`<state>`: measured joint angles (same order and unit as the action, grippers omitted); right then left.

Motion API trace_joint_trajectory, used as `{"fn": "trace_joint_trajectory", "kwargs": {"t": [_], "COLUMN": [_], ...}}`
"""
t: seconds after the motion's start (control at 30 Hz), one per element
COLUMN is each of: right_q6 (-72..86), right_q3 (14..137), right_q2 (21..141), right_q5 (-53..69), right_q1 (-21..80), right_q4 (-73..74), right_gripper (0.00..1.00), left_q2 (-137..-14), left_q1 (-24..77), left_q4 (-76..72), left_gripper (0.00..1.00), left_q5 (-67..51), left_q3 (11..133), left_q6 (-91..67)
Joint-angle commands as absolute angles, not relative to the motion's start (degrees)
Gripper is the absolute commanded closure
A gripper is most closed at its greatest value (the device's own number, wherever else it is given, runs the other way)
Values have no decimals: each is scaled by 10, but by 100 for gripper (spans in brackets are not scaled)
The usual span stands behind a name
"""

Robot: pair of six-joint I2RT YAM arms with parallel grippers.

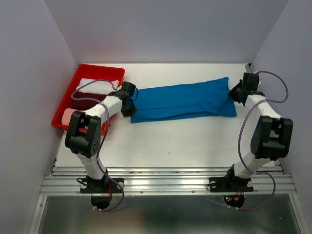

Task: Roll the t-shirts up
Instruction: Fold the T-shirt at the center of the board.

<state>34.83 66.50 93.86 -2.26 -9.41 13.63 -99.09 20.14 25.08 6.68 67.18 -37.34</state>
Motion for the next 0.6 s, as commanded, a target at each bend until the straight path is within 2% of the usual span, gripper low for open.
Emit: {"fn": "trace_joint_trajectory", "kwargs": {"t": [0.0,0.5,0.53,0.57], "right_q6": [345,338,337,333], "right_q3": [701,738,739,739], "right_q2": [948,997,998,996], "right_q5": [-12,-4,-4,-5], "right_q1": [-99,-99,-99,-99], "right_q4": [101,98,98,99], "right_gripper": [99,99,94,83], "left_q2": [-994,-1032,-1035,-1034], "left_q1": [198,195,196,196], "left_q4": [253,255,257,257], "left_gripper": [100,100,95,94], "left_q5": [91,89,84,81], "left_q3": [704,724,726,726], "left_q6": [-367,-355,-355,-355]}}
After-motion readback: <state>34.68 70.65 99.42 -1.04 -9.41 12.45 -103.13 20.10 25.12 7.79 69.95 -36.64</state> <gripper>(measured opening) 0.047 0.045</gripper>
